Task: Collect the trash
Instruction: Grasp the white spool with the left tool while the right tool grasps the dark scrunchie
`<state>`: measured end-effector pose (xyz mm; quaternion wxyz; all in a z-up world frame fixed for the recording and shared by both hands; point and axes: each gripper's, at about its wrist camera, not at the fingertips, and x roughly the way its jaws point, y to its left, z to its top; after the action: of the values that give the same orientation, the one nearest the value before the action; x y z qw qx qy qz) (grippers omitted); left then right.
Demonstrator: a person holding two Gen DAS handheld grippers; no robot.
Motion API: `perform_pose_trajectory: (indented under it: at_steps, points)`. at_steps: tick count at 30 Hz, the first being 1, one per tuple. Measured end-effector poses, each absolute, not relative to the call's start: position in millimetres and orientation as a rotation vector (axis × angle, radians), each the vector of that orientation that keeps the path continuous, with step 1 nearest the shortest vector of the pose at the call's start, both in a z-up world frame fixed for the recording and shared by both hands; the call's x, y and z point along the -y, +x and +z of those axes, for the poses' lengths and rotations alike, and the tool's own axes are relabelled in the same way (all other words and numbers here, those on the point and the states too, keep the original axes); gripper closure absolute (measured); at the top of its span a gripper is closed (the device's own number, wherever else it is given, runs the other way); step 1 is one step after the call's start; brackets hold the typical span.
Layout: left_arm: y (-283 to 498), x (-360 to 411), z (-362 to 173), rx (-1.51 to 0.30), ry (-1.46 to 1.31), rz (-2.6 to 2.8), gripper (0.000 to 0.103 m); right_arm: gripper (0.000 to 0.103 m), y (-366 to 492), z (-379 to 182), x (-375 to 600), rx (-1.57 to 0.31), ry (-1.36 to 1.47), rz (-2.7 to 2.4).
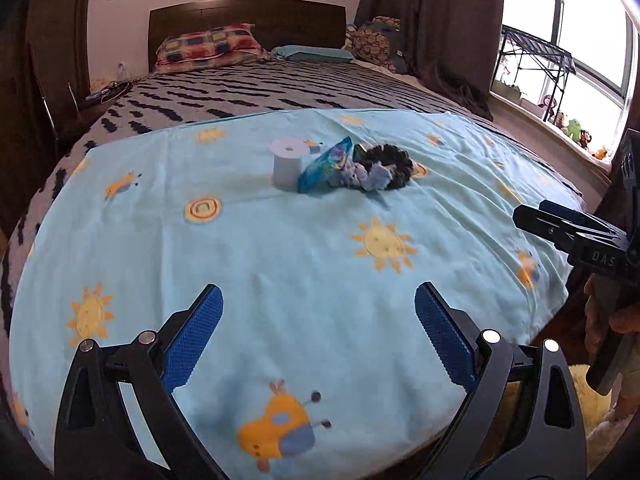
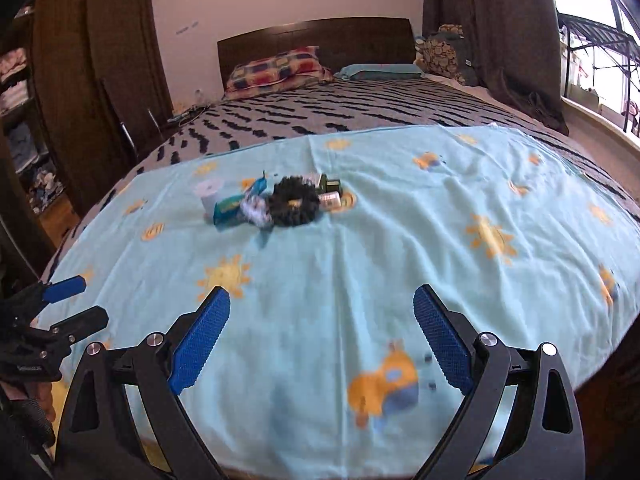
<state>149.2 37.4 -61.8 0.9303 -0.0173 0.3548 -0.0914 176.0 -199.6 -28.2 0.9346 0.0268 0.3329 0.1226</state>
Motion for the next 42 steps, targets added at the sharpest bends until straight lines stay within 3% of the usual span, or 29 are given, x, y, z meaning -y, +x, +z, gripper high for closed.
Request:
perform_pose_trajectory:
  at_steps: [8, 16, 29, 32, 34, 39, 42]
  points:
    - [216, -46, -56, -0.709, -0.014, -0.138, 0.011, 0.014, 238, -36, 181, -0.7, 0.057, 0.257]
    - [277, -50, -65, -0.732, -0.01, -0.117, 0.012, 0.049, 293, -59, 167, -0.76, 0.048, 0.292]
    - [335, -34, -84, -0.764, 0.027, -0.15, 0.023, 0.054, 325, -75, 151, -0.807, 0.051, 0.333]
    - [344, -32, -88, -0.771, 0.033, -0.154, 0.024, 0.062, 327, -76, 148, -0.811, 0.038, 0.344]
    - [349, -31, -90, -0.777, 0.038, -0.16, 0.03, 0.069, 327, -77, 145, -0.81, 0.025, 0.352]
    - [355, -30, -94, -0.799, 0.034, -0.19, 0.058, 0.088, 329, -79, 142, -0.814, 0.023, 0.37]
    - [353, -30, -94, -0.797, 0.043, -0.196, 0.058, 0.091, 326, -76, 143, -0.793, 0.025, 0.368]
